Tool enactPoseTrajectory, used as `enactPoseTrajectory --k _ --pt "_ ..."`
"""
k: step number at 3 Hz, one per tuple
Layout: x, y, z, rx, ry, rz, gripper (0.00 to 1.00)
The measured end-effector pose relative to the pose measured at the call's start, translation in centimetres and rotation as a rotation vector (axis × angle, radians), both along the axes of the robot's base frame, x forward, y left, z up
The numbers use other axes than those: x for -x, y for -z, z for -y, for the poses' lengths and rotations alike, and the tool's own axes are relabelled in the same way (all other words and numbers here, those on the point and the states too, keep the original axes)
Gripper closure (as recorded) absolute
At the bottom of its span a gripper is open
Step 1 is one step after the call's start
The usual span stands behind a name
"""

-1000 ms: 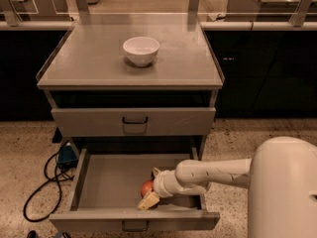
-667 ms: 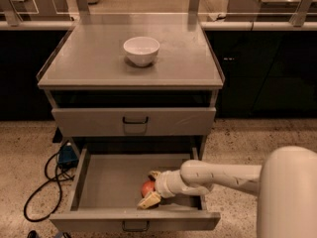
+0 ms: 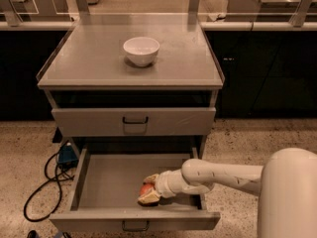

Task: Pick apple from middle drawer and place on counter

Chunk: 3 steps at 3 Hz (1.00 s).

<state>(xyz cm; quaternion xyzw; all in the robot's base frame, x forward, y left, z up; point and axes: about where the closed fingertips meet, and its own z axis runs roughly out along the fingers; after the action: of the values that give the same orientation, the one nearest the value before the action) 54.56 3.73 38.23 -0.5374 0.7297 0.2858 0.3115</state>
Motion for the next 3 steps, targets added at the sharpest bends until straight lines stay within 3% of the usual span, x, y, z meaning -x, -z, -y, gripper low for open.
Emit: enactPoseTrajectory --k 1,2,3 --pt "0.0 0.0 0.0 0.000 0.000 0.000 0.89" --pt "1.0 0.0 0.0 -0.012 0.009 -0.011 1.00" --pt "0.7 -3.5 0.5 -0.063 0.024 -0.006 1.00"
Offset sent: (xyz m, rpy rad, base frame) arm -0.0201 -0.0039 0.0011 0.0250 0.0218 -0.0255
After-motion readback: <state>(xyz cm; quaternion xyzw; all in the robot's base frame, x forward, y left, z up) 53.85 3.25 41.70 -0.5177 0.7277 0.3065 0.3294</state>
